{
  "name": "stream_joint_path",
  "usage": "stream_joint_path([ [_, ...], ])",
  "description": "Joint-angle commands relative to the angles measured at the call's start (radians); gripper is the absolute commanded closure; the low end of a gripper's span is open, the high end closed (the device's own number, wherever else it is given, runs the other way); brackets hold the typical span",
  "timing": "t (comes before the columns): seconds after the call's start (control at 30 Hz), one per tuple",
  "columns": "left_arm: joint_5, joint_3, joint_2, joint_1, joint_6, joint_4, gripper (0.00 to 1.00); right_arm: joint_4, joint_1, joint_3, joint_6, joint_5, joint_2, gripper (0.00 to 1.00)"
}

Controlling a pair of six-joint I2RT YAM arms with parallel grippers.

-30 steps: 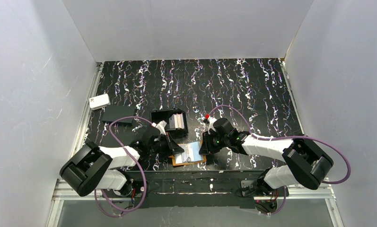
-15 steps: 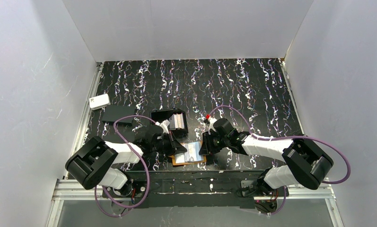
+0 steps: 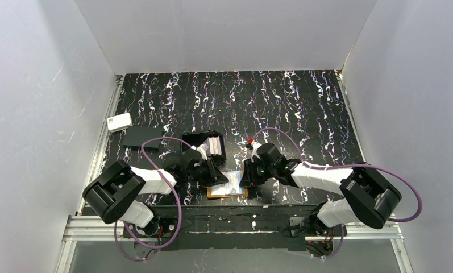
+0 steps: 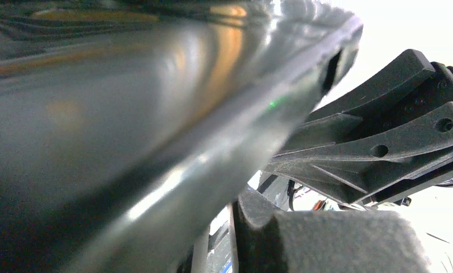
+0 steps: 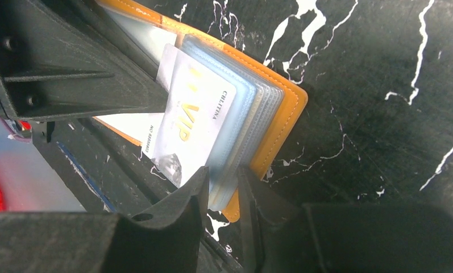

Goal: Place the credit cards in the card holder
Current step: Insert the credit card into the card holder.

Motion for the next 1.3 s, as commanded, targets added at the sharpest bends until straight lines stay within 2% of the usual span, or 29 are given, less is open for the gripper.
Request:
stream_joint_path([
  [0.0,0.015,0.035,0.023,-0.028,-0.013,-0.052,0.85,0.014,0.003,-0.017,0.020,0.002,-0.031,0.66],
  [0.13,0.018,0.046,0.014,-0.037,-0.017,-0.068,0.81,0.008,0.003,-0.020,0.031,0.008,-0.053,0.66],
  [0.33,-0.021,0.059,-0.093,-0.037,0.016,-0.238,0.71,-0.016,0.003,-0.020,0.024,0.024,-0.076,0.64],
  [0.5,-0.036,0.070,-0.150,-0.037,0.028,-0.312,0.63,-0.017,0.002,-0.020,0.020,0.022,-0.071,0.64],
  [0.73,-0.012,0.110,-0.076,-0.045,0.044,-0.325,0.58,-0.027,0.003,-0.014,0.023,0.021,-0.090,0.64],
  [0.83,-0.010,0.134,-0.051,-0.049,0.057,-0.325,0.58,-0.030,0.003,-0.014,0.024,0.025,-0.095,0.64],
  [1.0,0.007,0.202,-0.013,-0.089,0.069,-0.325,0.70,-0.010,0.003,-0.009,0.035,0.009,-0.079,0.64],
  [1.1,0.003,0.221,-0.006,-0.107,0.063,-0.325,0.71,-0.002,0.003,-0.006,0.069,0.002,-0.099,0.63],
  [1.2,-0.018,0.195,-0.001,-0.108,0.055,-0.325,0.72,-0.022,0.000,-0.005,0.123,0.021,-0.133,0.58],
  [1.27,-0.027,0.175,0.003,-0.109,0.045,-0.326,0.78,-0.040,-0.003,-0.007,0.129,0.031,-0.154,0.55],
])
